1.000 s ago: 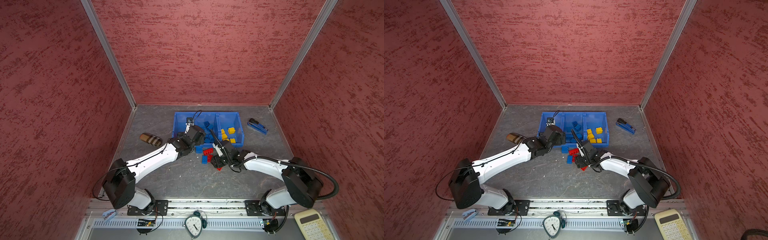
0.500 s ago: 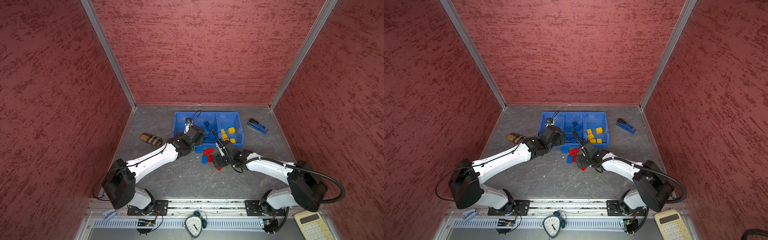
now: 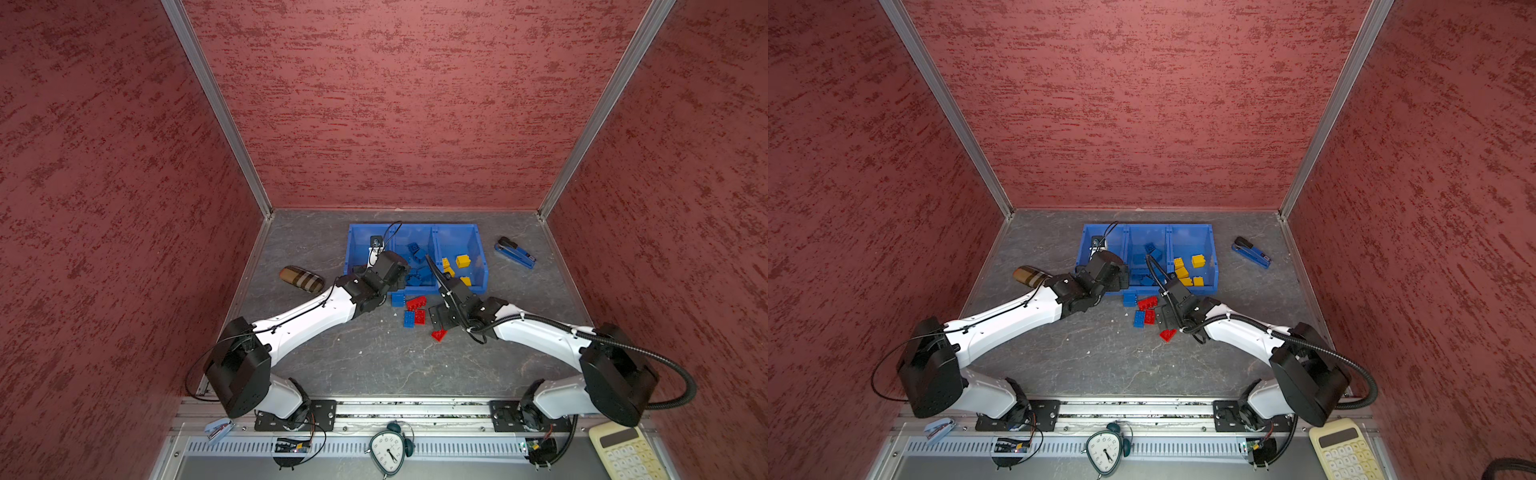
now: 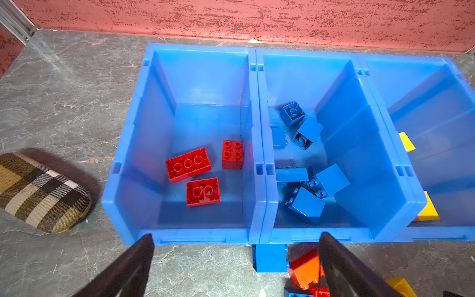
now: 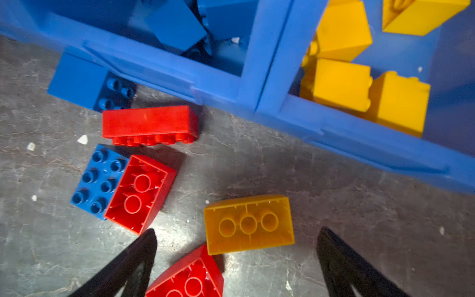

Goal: Sort the legos into containers by color
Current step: Pick up the lego from the center of the table.

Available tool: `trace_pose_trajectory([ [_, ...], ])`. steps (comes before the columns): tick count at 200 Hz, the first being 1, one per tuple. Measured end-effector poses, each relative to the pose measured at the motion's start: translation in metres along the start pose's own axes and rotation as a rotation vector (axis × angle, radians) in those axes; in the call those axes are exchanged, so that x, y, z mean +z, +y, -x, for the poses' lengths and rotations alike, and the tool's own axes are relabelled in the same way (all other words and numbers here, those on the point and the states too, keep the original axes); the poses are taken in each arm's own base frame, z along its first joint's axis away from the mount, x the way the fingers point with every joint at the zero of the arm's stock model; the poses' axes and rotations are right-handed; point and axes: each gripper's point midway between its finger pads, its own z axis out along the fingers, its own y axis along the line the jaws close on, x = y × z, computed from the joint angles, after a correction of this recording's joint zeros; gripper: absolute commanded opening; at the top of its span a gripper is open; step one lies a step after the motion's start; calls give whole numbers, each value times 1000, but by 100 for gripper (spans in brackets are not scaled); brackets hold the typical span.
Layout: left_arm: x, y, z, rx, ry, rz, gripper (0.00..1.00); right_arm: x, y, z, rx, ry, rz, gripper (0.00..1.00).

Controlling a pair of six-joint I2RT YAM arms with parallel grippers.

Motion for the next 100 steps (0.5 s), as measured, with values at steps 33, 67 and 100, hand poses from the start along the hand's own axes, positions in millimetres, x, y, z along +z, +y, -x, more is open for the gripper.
trace_pose_trajectory([
  [33,0,0,0,0,0,1,99,22,-7,-23,4,99,-38,99],
  [67,0,1,-1,2,4,3,100,31,-10,-26,37,122,-38,94],
  [100,1,1,-1,3,5,5,99,37,-6,-20,62,109,-16,73],
])
